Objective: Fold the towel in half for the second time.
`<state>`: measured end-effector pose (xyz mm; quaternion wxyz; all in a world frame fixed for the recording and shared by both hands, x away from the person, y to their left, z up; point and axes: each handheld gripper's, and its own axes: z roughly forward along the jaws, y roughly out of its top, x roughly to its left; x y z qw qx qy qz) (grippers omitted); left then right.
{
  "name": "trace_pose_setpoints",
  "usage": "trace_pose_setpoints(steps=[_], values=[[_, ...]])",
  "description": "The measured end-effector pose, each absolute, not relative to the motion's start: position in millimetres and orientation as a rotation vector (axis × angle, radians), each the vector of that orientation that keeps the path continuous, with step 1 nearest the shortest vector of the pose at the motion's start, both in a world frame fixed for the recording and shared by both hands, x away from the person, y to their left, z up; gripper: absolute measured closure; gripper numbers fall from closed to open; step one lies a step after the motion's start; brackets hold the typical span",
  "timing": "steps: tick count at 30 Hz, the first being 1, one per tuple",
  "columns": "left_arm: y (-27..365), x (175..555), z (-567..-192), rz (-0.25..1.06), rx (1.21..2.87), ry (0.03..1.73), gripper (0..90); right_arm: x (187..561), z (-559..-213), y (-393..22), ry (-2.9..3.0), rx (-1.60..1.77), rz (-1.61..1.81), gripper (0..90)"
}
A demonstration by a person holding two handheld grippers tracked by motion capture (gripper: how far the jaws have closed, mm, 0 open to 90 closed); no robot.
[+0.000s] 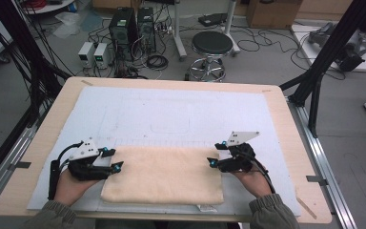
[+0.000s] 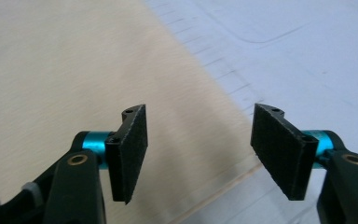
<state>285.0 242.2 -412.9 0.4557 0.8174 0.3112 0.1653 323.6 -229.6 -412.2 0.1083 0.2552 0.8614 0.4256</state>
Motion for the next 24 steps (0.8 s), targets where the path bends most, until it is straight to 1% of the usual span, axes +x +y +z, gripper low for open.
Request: trace_pose_setpoints(steps=[7,10,12,13,15,18,20,22,24], values=[[247,314,-428,0.414,2.035,0.880,41.5,348,-432,-230,2.553,0.854,1.208,30.6],[246,321,-435,0.390,2.046,0.911,40.4,351,-437,-228,2.576,0.859,1.201,30.4],[245,324,-438,0.366,2.059,0.922,39.9,351,-439,-226,2.595,0.862,1.191,31.7],[245,325,-439,0.357,2.067,0.926,39.9,351,-440,-225,2.604,0.873,1.189,33.5],[244,326,-441,0.329,2.064,0.936,40.7,353,-442,-226,2.639,0.879,1.227,40.8],[247,328,-443,0.260,2.041,0.971,45.1,354,-443,-227,2.658,0.886,1.254,45.8],[247,328,-443,0.240,2.023,0.984,47.5,354,-443,-227,2.677,0.881,1.266,52.3],[247,327,-443,0.231,2.036,0.965,54.5,354,-443,-226,2.695,0.864,1.288,61.1],[245,326,-441,0.230,2.043,0.951,63.7,353,-442,-226,2.712,0.847,1.300,69.9]])
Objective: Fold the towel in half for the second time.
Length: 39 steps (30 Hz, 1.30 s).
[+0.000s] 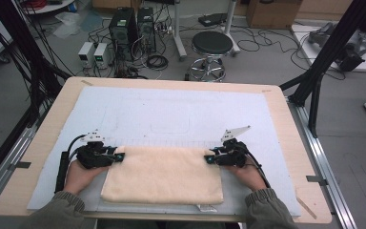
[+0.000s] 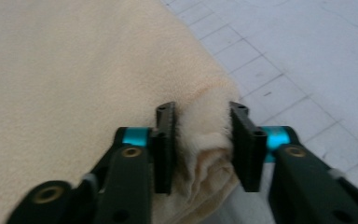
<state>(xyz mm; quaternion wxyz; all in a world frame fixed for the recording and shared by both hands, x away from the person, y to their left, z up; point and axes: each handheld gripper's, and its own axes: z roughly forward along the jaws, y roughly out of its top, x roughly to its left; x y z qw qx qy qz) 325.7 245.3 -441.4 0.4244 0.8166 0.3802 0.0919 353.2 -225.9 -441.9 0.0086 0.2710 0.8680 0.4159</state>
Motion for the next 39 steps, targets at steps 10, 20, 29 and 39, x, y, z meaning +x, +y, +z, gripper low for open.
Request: trace_pose_setpoints(steps=[10,20,29,39], values=[[237,335,-417,0.429,2.018,0.960,78.1,361,-412,-222,2.642,0.772,1.255,76.4],[228,395,-378,0.554,1.932,1.028,78.0,418,-380,-219,2.500,0.863,1.220,76.5],[234,416,-377,0.653,1.903,1.140,57.5,446,-382,-213,2.409,1.014,1.191,56.1],[236,387,-383,0.597,1.921,1.063,53.4,427,-379,-213,2.436,0.986,1.224,45.0]])
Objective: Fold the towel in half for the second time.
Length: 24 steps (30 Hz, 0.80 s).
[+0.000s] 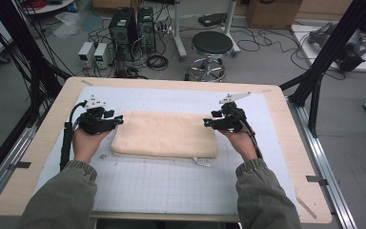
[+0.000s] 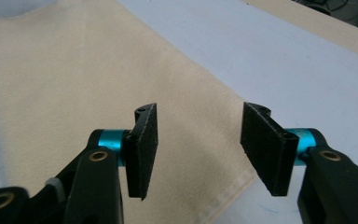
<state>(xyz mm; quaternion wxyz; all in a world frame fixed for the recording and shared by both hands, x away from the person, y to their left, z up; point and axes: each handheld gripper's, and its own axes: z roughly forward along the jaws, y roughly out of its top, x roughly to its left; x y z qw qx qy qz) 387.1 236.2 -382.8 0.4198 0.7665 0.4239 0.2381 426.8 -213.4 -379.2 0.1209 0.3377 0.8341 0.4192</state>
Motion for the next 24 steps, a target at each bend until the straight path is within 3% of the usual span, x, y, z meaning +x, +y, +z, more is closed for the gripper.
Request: trace_pose_setpoints(steps=[4,15,24], values=[[238,375,-381,0.567,1.908,1.023,50.8,417,-375,-211,2.446,0.970,1.236,39.6],[237,350,-387,0.520,1.945,0.982,30.1,398,-375,-214,2.432,0.975,1.312,21.8],[234,336,-391,0.517,1.983,0.947,27.6,384,-383,-215,2.418,0.931,1.297,20.1]])
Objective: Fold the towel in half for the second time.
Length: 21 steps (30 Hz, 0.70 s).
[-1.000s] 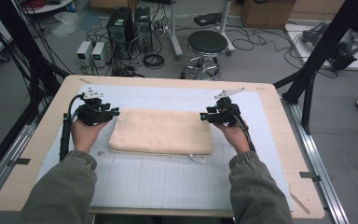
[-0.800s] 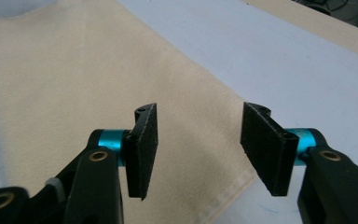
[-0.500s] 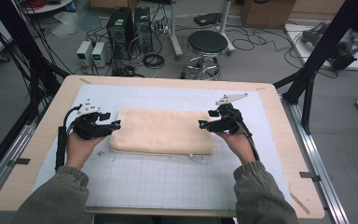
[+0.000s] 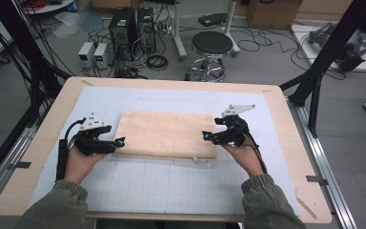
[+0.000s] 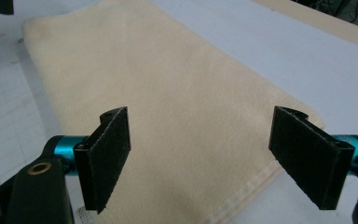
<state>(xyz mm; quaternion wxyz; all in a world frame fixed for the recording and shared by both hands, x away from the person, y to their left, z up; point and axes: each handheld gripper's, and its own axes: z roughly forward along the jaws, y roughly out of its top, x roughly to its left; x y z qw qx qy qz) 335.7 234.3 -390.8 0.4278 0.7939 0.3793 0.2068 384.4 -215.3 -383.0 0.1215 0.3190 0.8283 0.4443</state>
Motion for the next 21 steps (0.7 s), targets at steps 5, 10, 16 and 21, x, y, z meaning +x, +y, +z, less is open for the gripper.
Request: trace_pose_setpoints(steps=[5,10,16,21], values=[[234,331,-392,0.515,1.970,0.930,26.4,382,-390,-218,2.435,0.947,1.275,16.4],[237,330,-400,0.501,1.949,0.955,25.9,379,-387,-216,2.430,0.922,1.275,16.4],[239,330,-406,0.493,1.955,0.964,25.9,379,-388,-215,2.444,0.921,1.241,16.4],[238,327,-408,0.492,1.948,0.957,25.7,375,-387,-216,2.459,0.922,1.225,15.5]])
